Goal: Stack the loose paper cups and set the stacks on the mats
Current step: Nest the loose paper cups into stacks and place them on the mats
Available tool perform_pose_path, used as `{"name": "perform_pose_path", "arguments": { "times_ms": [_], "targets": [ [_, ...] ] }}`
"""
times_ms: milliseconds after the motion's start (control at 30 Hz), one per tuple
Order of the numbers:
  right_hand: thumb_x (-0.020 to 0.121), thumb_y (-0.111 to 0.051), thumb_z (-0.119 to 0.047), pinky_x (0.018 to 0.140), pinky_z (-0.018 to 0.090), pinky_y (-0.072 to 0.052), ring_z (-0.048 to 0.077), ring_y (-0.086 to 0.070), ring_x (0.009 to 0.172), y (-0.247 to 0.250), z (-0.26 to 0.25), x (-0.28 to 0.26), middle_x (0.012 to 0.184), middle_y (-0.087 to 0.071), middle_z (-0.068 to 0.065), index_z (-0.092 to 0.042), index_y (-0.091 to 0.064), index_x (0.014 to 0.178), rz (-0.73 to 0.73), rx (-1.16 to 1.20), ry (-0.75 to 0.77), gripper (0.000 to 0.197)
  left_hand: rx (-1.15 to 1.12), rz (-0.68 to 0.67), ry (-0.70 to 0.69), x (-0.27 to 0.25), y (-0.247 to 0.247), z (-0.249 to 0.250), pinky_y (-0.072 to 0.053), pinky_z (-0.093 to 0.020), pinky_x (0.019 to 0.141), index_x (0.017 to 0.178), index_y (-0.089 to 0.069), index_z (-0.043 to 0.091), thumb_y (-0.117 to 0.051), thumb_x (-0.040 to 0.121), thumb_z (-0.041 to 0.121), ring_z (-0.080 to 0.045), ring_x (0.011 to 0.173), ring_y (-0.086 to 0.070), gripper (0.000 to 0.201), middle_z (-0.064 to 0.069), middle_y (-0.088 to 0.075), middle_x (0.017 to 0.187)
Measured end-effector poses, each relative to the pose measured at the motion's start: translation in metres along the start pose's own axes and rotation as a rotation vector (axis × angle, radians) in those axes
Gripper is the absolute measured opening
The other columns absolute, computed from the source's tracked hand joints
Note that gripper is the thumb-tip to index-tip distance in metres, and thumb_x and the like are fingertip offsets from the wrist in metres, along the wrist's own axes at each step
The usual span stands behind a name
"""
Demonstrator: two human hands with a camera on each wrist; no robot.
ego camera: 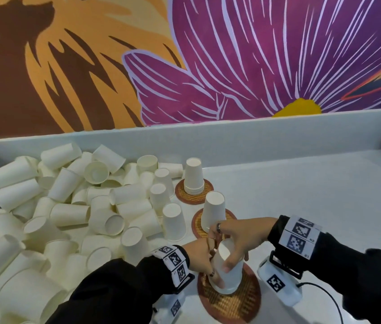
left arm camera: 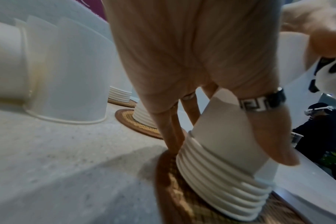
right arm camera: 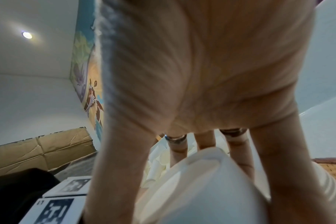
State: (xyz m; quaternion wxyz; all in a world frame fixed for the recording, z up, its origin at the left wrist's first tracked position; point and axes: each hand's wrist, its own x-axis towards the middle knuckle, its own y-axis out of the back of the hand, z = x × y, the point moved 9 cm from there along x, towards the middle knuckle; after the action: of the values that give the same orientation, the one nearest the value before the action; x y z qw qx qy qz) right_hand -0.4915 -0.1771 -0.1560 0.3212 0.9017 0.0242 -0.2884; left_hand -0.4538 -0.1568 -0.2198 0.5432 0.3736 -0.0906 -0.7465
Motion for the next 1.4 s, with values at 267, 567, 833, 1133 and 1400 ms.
{"name": "perform_pose_path", "arguments": {
  "times_ms": [267,567,833,1133,1400],
  "targets": [
    [0.074,-0.08,-0.024,0.064,0.033,-0.057,0.022,-0.06,0.096,-0.006,0.002,0.0,0.112,-0.052,0.0,-0.026,-0.048,0.106,-0.045,-0.047,-0.067,0.045,0.043,-0.023,0.058,-0.003,-0.005,-0.01,-0.048,-0.024,0.083,0.107,-0.061,0.008,-0.08,0.071,0.015,-0.019,0.096,-0.06,0.042,-0.006,-0.065,0.104],
    [0.075,-0.079,-0.021,0.065,0.032,-0.055,0.006,-0.056,0.077,-0.012,0.004,0.001,0.095,-0.052,-0.01,-0.035,-0.047,0.092,-0.073,-0.054,-0.065,0.038,0.327,-0.035,0.093,-0.003,-0.013,-0.022,-0.051,-0.038,0.091,0.111,-0.059,0.005,-0.081,0.07,0.016,-0.031,0.103,-0.059,0.049,-0.015,-0.063,0.112],
    [0.074,-0.079,-0.027,0.073,0.037,-0.055,0.014,-0.056,0.085,-0.01,0.001,0.002,0.105,-0.053,-0.004,-0.031,-0.051,0.103,-0.053,-0.143,-0.057,0.04,0.386,0.0,0.084,-0.002,-0.003,-0.03,-0.043,-0.03,0.089,0.122,-0.053,0.006,-0.076,0.076,0.011,-0.032,0.11,-0.055,0.052,-0.018,-0.059,0.119],
    [0.073,-0.077,-0.042,0.098,0.042,-0.047,0.021,-0.052,0.112,0.002,-0.012,-0.002,0.122,-0.053,-0.005,-0.033,-0.052,0.11,-0.033,-0.212,-0.034,0.045,0.317,-0.047,0.069,-0.008,0.008,-0.023,-0.042,-0.029,0.09,0.132,-0.048,0.014,-0.076,0.077,0.012,-0.026,0.115,-0.055,0.062,-0.009,-0.057,0.129],
    [0.084,-0.062,-0.044,0.072,0.03,-0.054,0.014,-0.061,0.092,0.099,-0.095,-0.014,0.104,-0.063,-0.006,-0.022,-0.058,0.104,0.369,-0.176,0.154,0.03,0.131,0.082,0.037,-0.055,0.083,-0.012,-0.039,-0.023,0.09,0.138,-0.042,0.021,-0.068,0.085,0.022,-0.018,0.116,-0.053,0.058,0.0,-0.051,0.139]
  ]
}}
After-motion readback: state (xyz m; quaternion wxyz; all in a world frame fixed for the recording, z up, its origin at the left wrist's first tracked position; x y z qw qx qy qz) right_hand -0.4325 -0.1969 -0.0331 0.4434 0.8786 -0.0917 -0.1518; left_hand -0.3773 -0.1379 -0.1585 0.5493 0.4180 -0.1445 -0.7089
